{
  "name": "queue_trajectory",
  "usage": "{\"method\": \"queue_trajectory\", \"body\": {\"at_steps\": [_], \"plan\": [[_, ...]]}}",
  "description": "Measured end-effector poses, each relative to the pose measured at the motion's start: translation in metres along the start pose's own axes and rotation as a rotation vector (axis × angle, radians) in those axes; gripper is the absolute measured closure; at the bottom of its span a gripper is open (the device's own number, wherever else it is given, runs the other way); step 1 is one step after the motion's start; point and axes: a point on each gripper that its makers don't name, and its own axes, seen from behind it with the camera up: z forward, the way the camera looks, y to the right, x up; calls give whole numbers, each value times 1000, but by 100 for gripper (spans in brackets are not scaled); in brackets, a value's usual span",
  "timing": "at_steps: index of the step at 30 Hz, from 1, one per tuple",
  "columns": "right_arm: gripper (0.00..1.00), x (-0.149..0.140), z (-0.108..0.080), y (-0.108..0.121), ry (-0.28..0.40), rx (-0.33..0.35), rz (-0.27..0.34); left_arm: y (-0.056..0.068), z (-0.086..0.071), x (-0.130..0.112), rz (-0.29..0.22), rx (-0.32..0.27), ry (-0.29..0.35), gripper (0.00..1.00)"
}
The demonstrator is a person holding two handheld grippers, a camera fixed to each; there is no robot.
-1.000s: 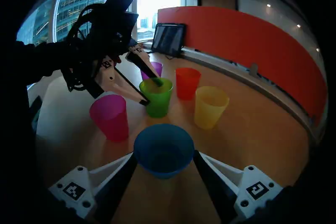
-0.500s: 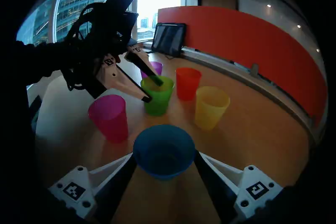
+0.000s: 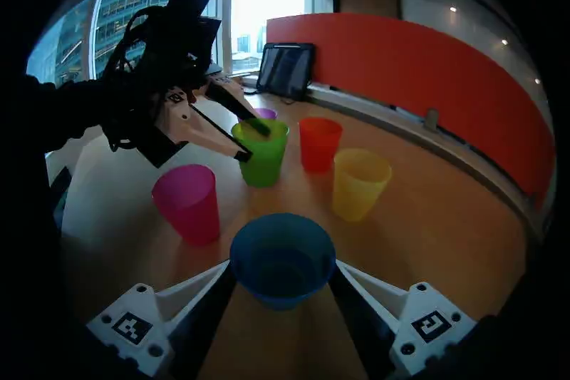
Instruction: Pour water
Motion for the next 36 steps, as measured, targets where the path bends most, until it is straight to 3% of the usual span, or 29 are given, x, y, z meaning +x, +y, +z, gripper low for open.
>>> {"method": "queue_trajectory", "body": {"at_steps": [10,26,36], "plan": [[10,28,-19,0,76,-32,10,0,-41,25,-23,49,106,13],[9,88,-55,-13,227,-72,-19,9,-127,54,-19,166,279,13],[10,127,-69,-18,331,-70,-17,19,-160,61,-32,194,359,13]]}}
